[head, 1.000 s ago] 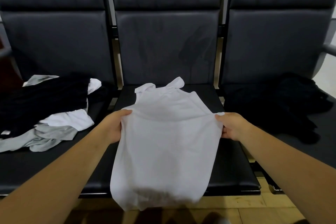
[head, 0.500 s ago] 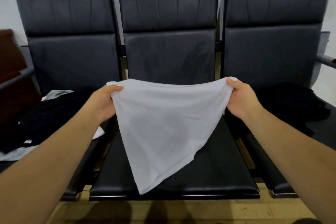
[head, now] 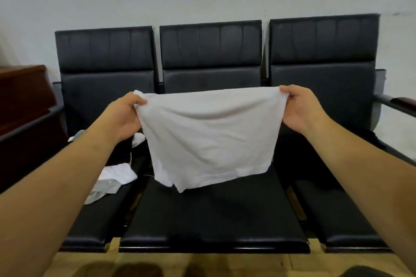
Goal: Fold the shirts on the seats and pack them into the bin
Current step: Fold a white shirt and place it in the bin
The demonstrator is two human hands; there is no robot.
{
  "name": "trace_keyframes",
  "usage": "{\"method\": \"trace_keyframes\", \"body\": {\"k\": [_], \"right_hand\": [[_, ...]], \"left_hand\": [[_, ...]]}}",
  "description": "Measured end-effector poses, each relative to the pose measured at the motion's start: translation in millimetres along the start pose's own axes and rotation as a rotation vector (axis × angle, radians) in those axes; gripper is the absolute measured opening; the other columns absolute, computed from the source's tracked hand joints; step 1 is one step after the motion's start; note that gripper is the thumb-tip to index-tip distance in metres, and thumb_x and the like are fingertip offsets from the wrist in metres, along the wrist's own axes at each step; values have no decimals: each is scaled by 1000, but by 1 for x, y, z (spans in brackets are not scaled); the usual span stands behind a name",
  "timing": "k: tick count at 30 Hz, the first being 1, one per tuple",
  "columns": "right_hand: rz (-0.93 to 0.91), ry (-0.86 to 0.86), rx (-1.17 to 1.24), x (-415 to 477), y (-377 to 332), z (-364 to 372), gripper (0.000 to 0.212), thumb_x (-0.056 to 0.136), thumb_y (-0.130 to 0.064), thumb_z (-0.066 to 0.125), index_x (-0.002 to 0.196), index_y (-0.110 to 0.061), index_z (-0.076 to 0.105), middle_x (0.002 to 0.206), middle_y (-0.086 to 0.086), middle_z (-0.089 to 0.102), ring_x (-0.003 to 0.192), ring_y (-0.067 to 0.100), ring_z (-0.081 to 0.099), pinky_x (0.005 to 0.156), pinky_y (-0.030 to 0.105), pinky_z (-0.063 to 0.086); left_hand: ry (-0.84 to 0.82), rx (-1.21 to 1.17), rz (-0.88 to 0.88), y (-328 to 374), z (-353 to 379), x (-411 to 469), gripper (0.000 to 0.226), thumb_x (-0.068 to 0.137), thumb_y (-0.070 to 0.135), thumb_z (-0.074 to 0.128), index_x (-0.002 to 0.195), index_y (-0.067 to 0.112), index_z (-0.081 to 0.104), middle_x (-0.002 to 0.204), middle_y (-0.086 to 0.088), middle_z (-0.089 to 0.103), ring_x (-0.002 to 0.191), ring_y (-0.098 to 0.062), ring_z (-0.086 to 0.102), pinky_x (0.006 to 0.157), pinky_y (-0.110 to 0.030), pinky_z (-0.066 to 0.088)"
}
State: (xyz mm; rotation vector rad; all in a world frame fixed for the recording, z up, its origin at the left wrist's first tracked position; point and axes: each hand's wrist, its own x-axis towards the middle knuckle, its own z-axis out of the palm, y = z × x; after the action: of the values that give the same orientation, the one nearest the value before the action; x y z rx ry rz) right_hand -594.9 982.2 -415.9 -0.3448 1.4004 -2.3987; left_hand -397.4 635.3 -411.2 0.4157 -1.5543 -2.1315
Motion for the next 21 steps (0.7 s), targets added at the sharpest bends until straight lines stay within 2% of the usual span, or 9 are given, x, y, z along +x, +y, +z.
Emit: {"method": "trace_keyframes", "body": {"k": [4, 7, 10, 12, 14, 15, 17, 19, 21], "right_hand": [[99, -44, -84, -14, 4, 3, 19, 101, -20, 57, 90, -9, 68, 78, 5, 74, 77, 21, 74, 83, 38, 57], [167, -21, -123, -19, 9, 2, 15, 99, -12, 57, 90, -5, 67, 87, 12, 73, 76, 24, 73, 79, 40, 55], [180, 35, -117, -18, 13, -3, 14, 96, -1, 53, 89, -5, 64, 92, 11, 68, 79, 23, 67, 74, 38, 56], [166, 61, -101, -13, 17, -9, 24, 96, 5, 51, 101, -15, 64, 96, 9, 61, 84, 22, 64, 70, 37, 57], [156, 71, -105, -8, 19, -13, 46, 98, 8, 47, 137, -15, 53, 113, 10, 59, 98, 26, 64, 76, 39, 57], [152, 66, -120, -6, 21, -14, 51, 98, 9, 44, 144, -14, 48, 120, 10, 58, 104, 28, 64, 77, 40, 56], [147, 34, -132, -4, 24, -17, 52, 99, 11, 38, 144, -14, 47, 128, 9, 59, 109, 29, 64, 77, 40, 56], [179, 14, -82, -4, 27, -19, 47, 101, 11, 34, 140, -10, 51, 126, 10, 61, 110, 29, 65, 83, 40, 56], [218, 13, -17, -3, 30, -21, 39, 100, 7, 39, 134, -5, 54, 124, 13, 63, 112, 30, 65, 92, 42, 55]], "left_hand": [[64, 103, -22, 3, 8, -5, 41, 91, 10, 67, 131, 4, 62, 121, -15, 71, 107, -29, 71, 79, -40, 59], [104, 130, -44, 4, 4, 1, 42, 92, 12, 69, 132, 6, 61, 123, -14, 71, 108, -30, 71, 84, -43, 57], [92, 167, 10, 6, 4, 4, 35, 100, 13, 59, 134, 10, 60, 125, -13, 70, 110, -28, 70, 86, -42, 56], [72, 264, 51, 7, 6, 3, 28, 105, 18, 51, 131, 17, 62, 123, -9, 71, 110, -26, 70, 85, -42, 57], [65, 403, 82, 8, 8, 2, 26, 107, 25, 48, 129, 26, 62, 125, -4, 68, 112, -24, 67, 88, -41, 57], [70, 463, 89, 7, 8, 4, 27, 107, 27, 49, 130, 29, 61, 126, -2, 67, 114, -23, 66, 91, -41, 56], [89, 486, 64, 4, 7, 7, 29, 104, 23, 54, 132, 28, 60, 127, -2, 66, 114, -23, 64, 96, -41, 54], [109, 406, 7, 1, 7, 9, 32, 97, 11, 61, 127, 19, 65, 122, -6, 70, 110, -26, 67, 92, -42, 55], [130, 311, -36, -2, 7, 10, 36, 89, 2, 64, 124, 10, 68, 119, -11, 72, 109, -30, 69, 88, -42, 56]]}}
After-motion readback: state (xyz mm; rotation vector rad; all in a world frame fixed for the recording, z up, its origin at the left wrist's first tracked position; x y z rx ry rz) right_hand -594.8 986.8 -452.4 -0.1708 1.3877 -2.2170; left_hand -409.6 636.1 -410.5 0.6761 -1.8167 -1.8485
